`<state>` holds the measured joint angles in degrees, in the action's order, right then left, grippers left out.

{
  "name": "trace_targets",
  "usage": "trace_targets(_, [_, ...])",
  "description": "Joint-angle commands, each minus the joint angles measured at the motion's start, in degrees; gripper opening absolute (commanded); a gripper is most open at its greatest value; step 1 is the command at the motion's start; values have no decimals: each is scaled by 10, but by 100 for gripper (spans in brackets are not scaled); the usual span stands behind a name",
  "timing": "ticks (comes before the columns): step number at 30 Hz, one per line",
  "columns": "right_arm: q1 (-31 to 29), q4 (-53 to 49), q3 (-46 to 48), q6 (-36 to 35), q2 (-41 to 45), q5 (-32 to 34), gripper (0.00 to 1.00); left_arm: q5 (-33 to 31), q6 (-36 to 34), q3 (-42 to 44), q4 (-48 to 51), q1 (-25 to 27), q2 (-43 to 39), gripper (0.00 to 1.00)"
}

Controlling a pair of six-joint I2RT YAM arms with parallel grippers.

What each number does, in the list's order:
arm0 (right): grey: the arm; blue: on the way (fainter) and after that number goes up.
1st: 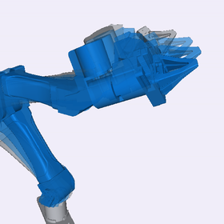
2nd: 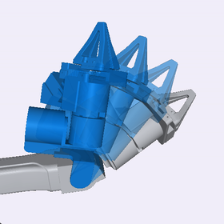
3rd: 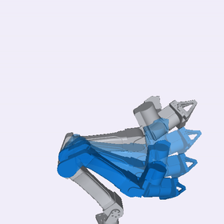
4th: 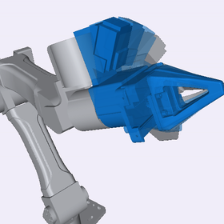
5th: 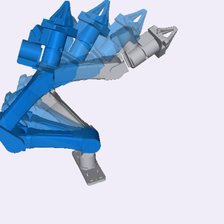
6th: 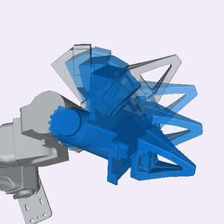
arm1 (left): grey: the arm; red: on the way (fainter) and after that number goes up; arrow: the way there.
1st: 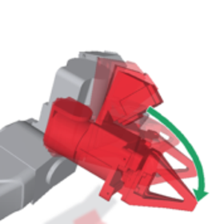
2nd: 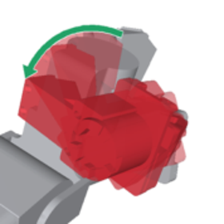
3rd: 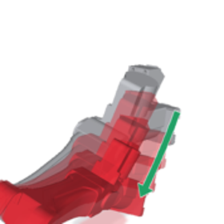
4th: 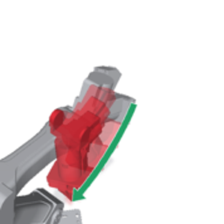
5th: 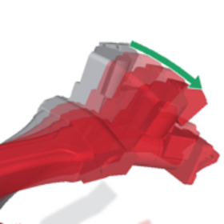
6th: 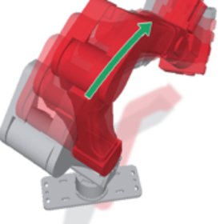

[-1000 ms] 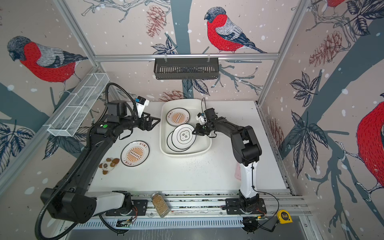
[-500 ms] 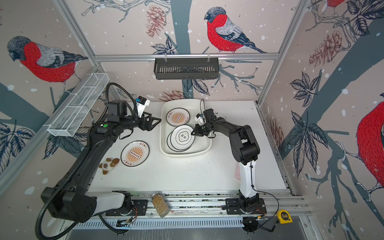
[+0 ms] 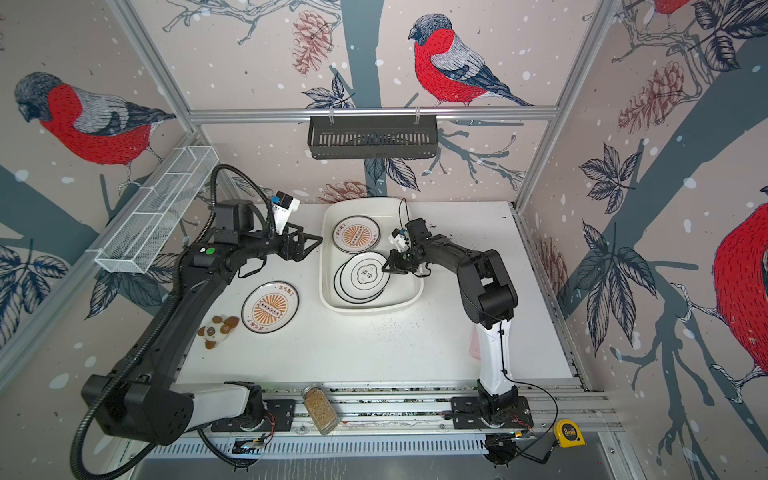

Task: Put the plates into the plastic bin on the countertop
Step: 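Lower the plate onto the white plate in the tray with the right gripper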

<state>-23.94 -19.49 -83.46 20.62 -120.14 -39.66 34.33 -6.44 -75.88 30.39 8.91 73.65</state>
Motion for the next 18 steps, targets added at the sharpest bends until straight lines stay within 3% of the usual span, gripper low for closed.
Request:
trace_targets(1, [-3,-14,-8,-15,-4,8,20,8,-10,-2,-4,-1,2,85])
trace_targets(18, [-10,-32,-18,-21,-4,29,25,10,-12,-1,0,-1,0,85])
